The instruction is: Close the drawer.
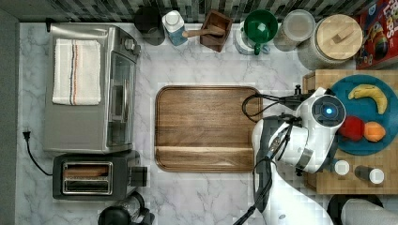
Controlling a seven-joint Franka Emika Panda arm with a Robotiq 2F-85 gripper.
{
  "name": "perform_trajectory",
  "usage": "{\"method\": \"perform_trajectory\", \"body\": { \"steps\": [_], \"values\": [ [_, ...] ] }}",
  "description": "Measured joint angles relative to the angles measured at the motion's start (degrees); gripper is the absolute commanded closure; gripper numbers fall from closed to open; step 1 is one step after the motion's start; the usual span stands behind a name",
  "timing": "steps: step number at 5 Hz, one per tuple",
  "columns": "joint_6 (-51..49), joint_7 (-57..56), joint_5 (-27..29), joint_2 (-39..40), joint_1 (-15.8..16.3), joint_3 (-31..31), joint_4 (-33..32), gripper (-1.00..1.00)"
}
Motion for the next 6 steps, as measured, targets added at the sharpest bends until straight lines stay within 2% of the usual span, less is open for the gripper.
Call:
{"method": "perform_trajectory", "body": {
  "steps": [6],
  "values": [
    [-1.1,0.0,-0.1,-0.3,0.0,-0.1,0.1,1.0]
  ]
}}
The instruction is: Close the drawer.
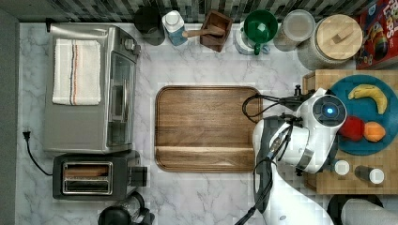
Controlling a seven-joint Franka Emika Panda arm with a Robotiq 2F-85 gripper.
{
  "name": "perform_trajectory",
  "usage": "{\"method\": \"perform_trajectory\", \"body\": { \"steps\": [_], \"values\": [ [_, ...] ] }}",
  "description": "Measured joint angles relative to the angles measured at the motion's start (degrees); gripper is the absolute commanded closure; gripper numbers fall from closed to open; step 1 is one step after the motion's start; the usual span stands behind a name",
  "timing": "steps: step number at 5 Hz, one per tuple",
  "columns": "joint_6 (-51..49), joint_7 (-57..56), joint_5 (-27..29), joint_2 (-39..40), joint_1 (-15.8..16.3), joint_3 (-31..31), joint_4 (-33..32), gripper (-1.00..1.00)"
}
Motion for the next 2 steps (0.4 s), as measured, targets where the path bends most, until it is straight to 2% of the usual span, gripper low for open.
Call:
{"method": "perform_trajectory", "body": {
  "steps": [2],
  "values": [
    [-0.2,0.0,0.1,-0.1,0.0,-0.1,0.0,1.0]
  ]
}}
